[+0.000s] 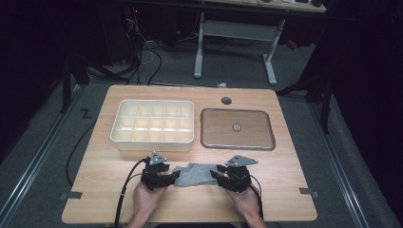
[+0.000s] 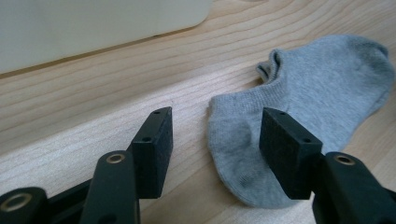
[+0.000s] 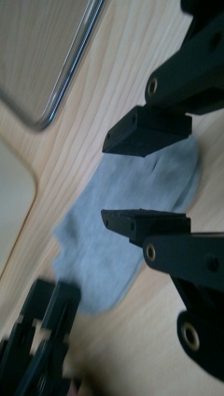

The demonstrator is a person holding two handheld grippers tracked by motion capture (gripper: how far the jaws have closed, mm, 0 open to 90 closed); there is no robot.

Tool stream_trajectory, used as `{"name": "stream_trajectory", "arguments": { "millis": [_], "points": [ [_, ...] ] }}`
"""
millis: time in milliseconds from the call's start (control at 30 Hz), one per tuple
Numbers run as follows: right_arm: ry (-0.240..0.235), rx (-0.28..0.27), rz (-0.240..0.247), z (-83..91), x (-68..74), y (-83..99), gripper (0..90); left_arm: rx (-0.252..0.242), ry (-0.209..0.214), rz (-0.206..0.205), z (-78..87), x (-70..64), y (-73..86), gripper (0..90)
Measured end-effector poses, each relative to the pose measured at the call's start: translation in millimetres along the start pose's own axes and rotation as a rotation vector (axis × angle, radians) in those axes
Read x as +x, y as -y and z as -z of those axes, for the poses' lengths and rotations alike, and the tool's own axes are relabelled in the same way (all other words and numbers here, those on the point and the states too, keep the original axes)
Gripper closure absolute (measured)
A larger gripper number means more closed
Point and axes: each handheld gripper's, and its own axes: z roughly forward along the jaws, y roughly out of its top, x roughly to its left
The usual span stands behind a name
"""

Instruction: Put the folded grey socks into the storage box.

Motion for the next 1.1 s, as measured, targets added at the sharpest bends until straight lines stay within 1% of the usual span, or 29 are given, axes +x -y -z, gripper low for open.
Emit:
{"name": "stream_trajectory", "arguments": {
  "millis": [33,67,100,133,167,200,233,267,400,467,500,533,600,633,700,767,867,900,1000,1033,1100],
  "points": [
    [-0.039,-0.011,0.018,-3.5,7.7,-3.6,68.0,-0.005,0.001,0.003,0.1,0.8,0.8,45.7],
    [-0.039,-0.011,0.018,-3.5,7.7,-3.6,68.0,-0.014,0.004,0.007,0.8,1.4,1.4,45.7],
    [-0.063,0.004,0.028,-10.7,14.9,-5.9,71.1,-0.023,0.007,0.002,2.0,2.1,2.6,47.3],
    [-0.063,0.004,0.028,-10.7,14.9,-5.9,71.1,-0.023,0.007,0.002,2.0,2.1,2.6,47.9],
    [-0.079,0.025,0.033,-20.0,19.8,-6.9,74.4,-0.023,0.005,-0.005,2.4,2.0,3.1,48.5],
    [-0.089,0.034,0.035,-24.6,21.2,-7.2,75.7,-0.022,0.004,-0.016,2.6,1.9,3.9,48.7],
    [-0.089,0.034,0.035,-24.6,21.2,-7.2,75.7,-0.023,0.002,-0.024,2.6,1.4,4.5,48.7],
    [-0.094,0.048,0.035,-32.2,23.9,-7.9,78.3,-0.024,-0.001,-0.033,2.5,0.8,5.1,49.6],
    [-0.093,0.056,0.034,-39.7,27.6,-9.0,81.8,-0.013,-0.012,-0.06,1.8,-2.1,6.8,52.8],
    [-0.077,0.07,0.059,-45.1,31.6,-9.6,84.5,-0.008,-0.015,-0.068,1.4,-4.2,7.9,57.4],
    [-0.077,0.07,0.059,-45.1,31.6,-9.6,84.5,-0.005,-0.018,-0.076,1.3,-4.9,8.4,58.7],
    [-0.067,0.082,0.071,-48.5,33.3,-9.1,85.4,-0.003,-0.02,-0.079,1.1,-5.6,8.8,59.6],
    [-0.064,0.089,0.072,-49.7,33.3,-8.6,85.7,0.002,-0.02,-0.086,0.9,-6.5,9.4,60.5],
    [-0.061,0.094,0.078,-51.0,32.6,-7.8,86.0,0.002,-0.018,-0.086,0.8,-7.1,9.7,62.3],
    [-0.058,0.1,0.074,-52.2,32.5,-6.7,86.2,0.011,-0.018,-0.097,0.3,-8.4,10.3,65.6],
    [-0.049,0.108,0.084,-53.5,32.2,-5.2,86.4,0.019,-0.017,-0.105,-0.4,-10.0,11.0,68.8],
    [-0.045,0.107,0.09,-54.4,32.0,-3.7,86.6,0.019,-0.02,-0.103,-1.2,-11.5,11.5,72.0],
    [-0.045,0.107,0.09,-54.4,32.0,-3.7,86.6,0.021,-0.017,-0.098,-1.3,-11.9,11.6,72.0],
    [-0.041,0.104,0.1,-54.3,32.4,-2.9,86.6,0.038,-0.002,-0.071,-1.5,-12.1,10.6,77.3],
    [-0.041,0.104,0.096,-54.3,32.6,-2.6,86.6,0.042,0.005,-0.062,-1.6,-12.2,10.5,79.2],
    [-0.041,0.105,0.099,-54.1,32.5,-2.4,86.6,0.049,0.015,-0.057,-1.8,-12.8,10.9,81.9]
  ]
}}
